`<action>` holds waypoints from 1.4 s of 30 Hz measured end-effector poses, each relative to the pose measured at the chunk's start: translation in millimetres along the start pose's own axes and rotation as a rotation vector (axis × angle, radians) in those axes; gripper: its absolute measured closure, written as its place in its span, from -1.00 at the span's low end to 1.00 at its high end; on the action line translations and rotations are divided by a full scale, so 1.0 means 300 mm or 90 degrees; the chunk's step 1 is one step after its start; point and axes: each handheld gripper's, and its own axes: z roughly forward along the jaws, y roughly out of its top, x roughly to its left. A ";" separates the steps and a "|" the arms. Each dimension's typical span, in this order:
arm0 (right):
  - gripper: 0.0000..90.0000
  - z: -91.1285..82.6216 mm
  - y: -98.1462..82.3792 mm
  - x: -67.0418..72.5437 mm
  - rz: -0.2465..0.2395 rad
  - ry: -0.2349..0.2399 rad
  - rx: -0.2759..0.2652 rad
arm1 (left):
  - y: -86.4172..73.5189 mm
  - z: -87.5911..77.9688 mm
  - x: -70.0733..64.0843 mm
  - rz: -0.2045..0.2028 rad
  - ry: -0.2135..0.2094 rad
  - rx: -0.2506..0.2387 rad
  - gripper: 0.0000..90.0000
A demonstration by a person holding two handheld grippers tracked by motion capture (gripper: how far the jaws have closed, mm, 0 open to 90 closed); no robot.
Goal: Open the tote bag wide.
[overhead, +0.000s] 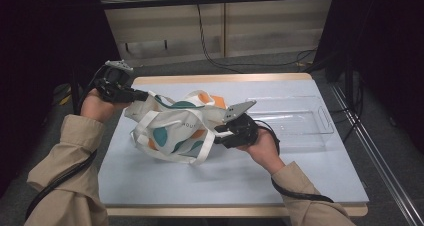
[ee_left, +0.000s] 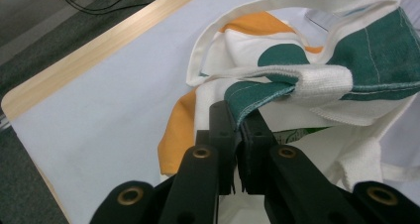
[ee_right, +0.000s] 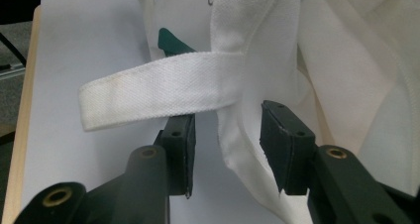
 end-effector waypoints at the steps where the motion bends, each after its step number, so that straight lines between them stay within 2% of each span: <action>1: 0.08 0.000 0.001 0.003 -0.004 -0.006 0.000 | -0.003 0.002 0.005 -0.017 0.003 0.001 0.94; 5: 0.02 -0.001 0.010 0.009 -0.002 -0.003 -0.014 | -0.007 0.008 0.007 -0.031 0.002 0.003 0.95; 7: 0.05 0.004 0.018 0.018 -0.001 0.010 -0.021 | -0.009 0.009 0.011 -0.041 0.008 0.000 0.95; 8: 0.33 0.014 0.025 0.029 -0.014 0.013 -0.013 | -0.011 0.008 0.016 -0.051 0.012 0.003 0.95; 9: 0.33 0.014 0.025 0.029 -0.014 0.013 -0.013 | -0.011 0.008 0.016 -0.051 0.012 0.003 0.95; 11: 0.61 0.018 0.021 0.034 -0.020 0.022 -0.008 | -0.014 0.012 0.017 -0.068 0.022 -0.003 0.96; 12: 0.75 0.018 0.019 0.035 -0.015 0.026 -0.007 | -0.015 0.011 0.022 -0.065 0.028 -0.003 0.96; 13: 0.99 0.013 0.004 0.032 -0.017 0.031 -0.002 | -0.017 0.013 0.027 -0.070 0.038 -0.006 0.96; 15: 1.00 0.011 -0.004 0.028 -0.017 0.039 0.001 | -0.017 0.016 0.029 -0.079 0.042 -0.010 0.96; 16: 1.00 0.012 -0.017 0.030 -0.019 0.047 0.011 | -0.018 0.020 0.035 -0.083 0.055 -0.009 0.96; 19: 1.00 0.017 -0.038 0.041 -0.029 0.040 0.031 | -0.018 0.025 0.044 -0.094 0.052 -0.012 0.96; 20: 1.00 0.014 -0.042 0.040 -0.028 0.032 0.023 | -0.019 0.028 0.043 -0.099 0.043 -0.015 0.96; 22: 0.73 0.005 -0.044 0.039 -0.011 0.014 -0.001 | -0.015 0.031 0.035 -0.091 0.042 -0.010 0.96; 23: 0.66 0.001 -0.042 0.037 -0.003 0.007 -0.007 | -0.013 0.031 0.033 -0.085 0.044 -0.006 0.96; 25: 0.65 -0.003 -0.040 0.036 -0.004 0.004 -0.007 | -0.011 0.030 0.032 -0.085 0.041 -0.004 0.96; 26: 0.51 -0.014 -0.034 0.037 0.001 -0.011 -0.013 | -0.008 0.028 0.029 -0.087 0.047 -0.005 0.96; 27: 0.41 -0.020 -0.030 0.036 0.005 -0.012 -0.016 | -0.008 0.028 0.029 -0.087 0.047 -0.005 0.96; 31: 0.33 -0.032 -0.022 0.035 0.008 -0.025 -0.018 | -0.006 0.022 0.025 -0.081 0.047 0.002 0.96; 33: 0.28 -0.041 -0.028 0.032 0.025 -0.032 -0.022 | -0.008 0.022 0.023 -0.085 0.044 -0.001 0.96; 42: 0.02 -0.065 -0.038 0.034 0.054 -0.061 -0.039 | -0.010 0.019 0.021 -0.076 0.040 0.002 0.96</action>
